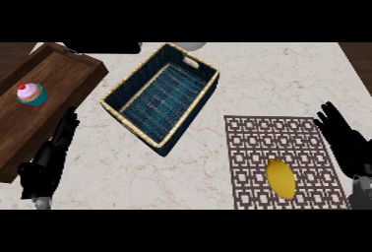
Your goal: Pick the lemon from the placemat and place it in the basket
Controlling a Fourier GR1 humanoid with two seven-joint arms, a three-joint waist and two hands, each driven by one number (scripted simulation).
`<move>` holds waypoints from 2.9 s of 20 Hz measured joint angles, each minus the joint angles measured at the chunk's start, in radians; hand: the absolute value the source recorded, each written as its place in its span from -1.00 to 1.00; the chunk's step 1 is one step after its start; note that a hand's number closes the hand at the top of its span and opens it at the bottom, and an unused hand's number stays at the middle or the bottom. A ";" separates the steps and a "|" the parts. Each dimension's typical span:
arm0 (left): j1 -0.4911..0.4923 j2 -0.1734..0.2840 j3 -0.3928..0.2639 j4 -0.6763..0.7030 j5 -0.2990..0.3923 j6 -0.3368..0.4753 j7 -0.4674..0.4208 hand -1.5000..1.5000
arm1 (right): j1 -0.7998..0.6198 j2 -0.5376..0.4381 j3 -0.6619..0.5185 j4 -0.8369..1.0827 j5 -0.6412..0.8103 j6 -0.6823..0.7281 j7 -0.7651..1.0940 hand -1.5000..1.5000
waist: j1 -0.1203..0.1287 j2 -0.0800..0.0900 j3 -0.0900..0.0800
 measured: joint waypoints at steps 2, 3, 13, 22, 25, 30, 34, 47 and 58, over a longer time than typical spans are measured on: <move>-0.014 0.011 0.010 -0.007 -0.007 -0.011 -0.015 0.00 | -0.027 0.015 0.011 -0.044 -0.019 0.033 -0.012 1.00 | -0.003 0.011 0.002; -0.030 0.023 0.021 -0.007 -0.009 -0.017 -0.018 0.00 | -0.042 0.029 0.024 -0.076 -0.035 0.064 -0.028 1.00 | -0.006 0.013 0.002; -0.151 0.082 0.044 -0.006 -0.022 -0.084 -0.015 0.00 | -0.066 0.351 0.255 -0.464 -0.152 0.067 -0.122 -1.00 | -0.040 0.014 0.005; -0.177 0.094 0.065 0.018 -0.017 -0.108 -0.010 0.00 | -0.063 0.077 0.211 -0.741 0.226 -0.113 0.092 -1.00 | -0.059 0.015 -0.003; -0.179 0.099 0.069 0.020 -0.018 -0.115 -0.015 0.00 | -0.087 -0.102 0.171 -0.769 0.289 -0.029 0.197 -1.00 | -0.055 0.017 -0.004; -0.192 0.093 0.064 0.021 -0.021 -0.120 -0.009 0.00 | -0.131 -0.368 0.136 -0.804 0.255 0.208 0.320 -1.00 | -0.041 0.022 -0.002; -0.203 0.082 0.058 0.025 -0.025 -0.129 -0.010 0.00 | -0.169 -0.518 0.098 -0.795 0.127 0.392 0.388 -1.00 | -0.026 0.026 0.000; -0.226 0.022 0.094 0.049 -0.077 -0.183 -0.016 0.00 | -0.184 -0.544 0.046 -0.662 0.082 0.717 0.424 -1.00 | -0.007 0.030 0.003; -0.226 -0.013 0.146 0.037 -0.114 -0.230 0.005 0.00 | -0.177 -0.365 0.152 -0.568 0.384 0.823 0.350 -1.00 | -0.002 0.031 0.004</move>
